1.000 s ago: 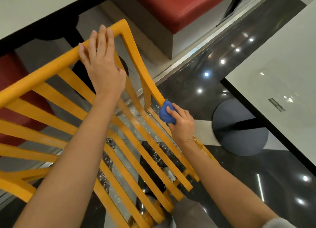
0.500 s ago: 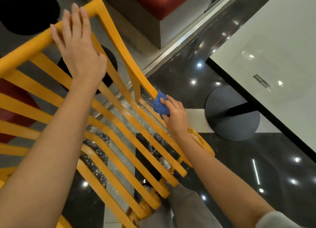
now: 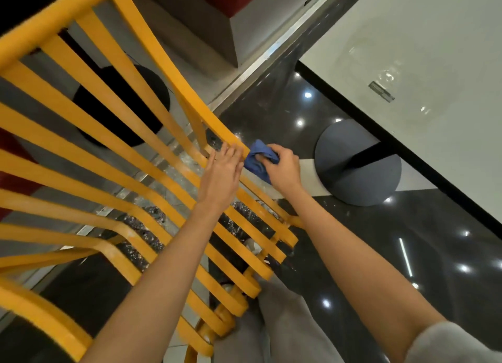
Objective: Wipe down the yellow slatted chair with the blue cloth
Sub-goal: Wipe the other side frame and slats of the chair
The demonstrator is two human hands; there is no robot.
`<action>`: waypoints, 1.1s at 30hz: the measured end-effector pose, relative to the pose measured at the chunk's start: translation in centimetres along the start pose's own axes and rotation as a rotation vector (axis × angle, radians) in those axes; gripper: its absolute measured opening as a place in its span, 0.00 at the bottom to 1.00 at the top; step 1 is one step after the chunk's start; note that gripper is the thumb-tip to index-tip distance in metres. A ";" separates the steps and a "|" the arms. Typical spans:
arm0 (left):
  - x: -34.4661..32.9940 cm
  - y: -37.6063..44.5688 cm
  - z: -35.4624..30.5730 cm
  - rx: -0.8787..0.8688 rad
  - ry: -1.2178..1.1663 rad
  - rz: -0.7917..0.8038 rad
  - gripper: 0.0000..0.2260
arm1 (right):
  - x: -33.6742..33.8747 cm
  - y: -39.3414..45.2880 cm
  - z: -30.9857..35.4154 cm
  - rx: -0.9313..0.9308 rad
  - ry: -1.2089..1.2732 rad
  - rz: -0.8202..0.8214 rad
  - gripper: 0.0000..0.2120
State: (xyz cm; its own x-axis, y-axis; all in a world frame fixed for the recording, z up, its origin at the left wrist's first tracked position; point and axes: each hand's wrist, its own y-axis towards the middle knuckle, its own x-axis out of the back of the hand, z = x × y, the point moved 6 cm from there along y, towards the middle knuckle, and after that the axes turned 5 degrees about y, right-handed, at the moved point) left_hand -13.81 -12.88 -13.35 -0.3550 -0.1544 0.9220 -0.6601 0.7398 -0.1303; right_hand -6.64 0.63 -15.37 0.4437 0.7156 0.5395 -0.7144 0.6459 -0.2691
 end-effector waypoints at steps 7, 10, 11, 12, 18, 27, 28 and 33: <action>-0.8 -0.8 0.2 0.044 0.206 0.019 0.22 | 0.9 -3.1 -1.4 0.053 -0.033 -0.009 0.21; -0.8 -0.5 -0.2 0.059 0.274 0.023 0.24 | 0.3 -1.8 -1.2 -0.003 -0.047 -0.027 0.18; -0.8 -0.5 -0.3 0.063 0.293 0.036 0.26 | 0.4 -1.3 -1.3 -0.032 -0.052 -0.027 0.16; -0.7 -0.5 -0.3 0.065 0.309 0.053 0.27 | 0.6 -1.0 -1.5 -0.054 -0.048 -0.029 0.15; -0.1 -0.3 -1.1 0.098 0.339 0.119 0.30 | 1.3 -2.0 -1.6 -0.045 -0.155 -0.002 0.17; -0.2 -0.3 -0.7 0.124 0.382 0.177 0.27 | 1.6 -0.6 -1.3 0.018 -0.028 0.023 0.04; -0.3 -0.2 -0.8 0.132 0.382 0.184 0.27 | 2.0 -0.9 -1.7 0.009 0.060 0.042 0.05; -1.0 0.2 -1.0 0.166 0.359 0.196 0.26 | 1.8 -0.4 -0.8 0.071 -0.108 -0.049 0.04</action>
State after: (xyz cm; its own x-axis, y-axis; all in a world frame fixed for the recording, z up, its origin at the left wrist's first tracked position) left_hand -12.95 -11.89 -13.91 -0.2507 0.2372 0.9386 -0.7113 0.6125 -0.3448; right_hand -5.07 1.89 -14.95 0.4210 0.6484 0.6343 -0.7317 0.6560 -0.1850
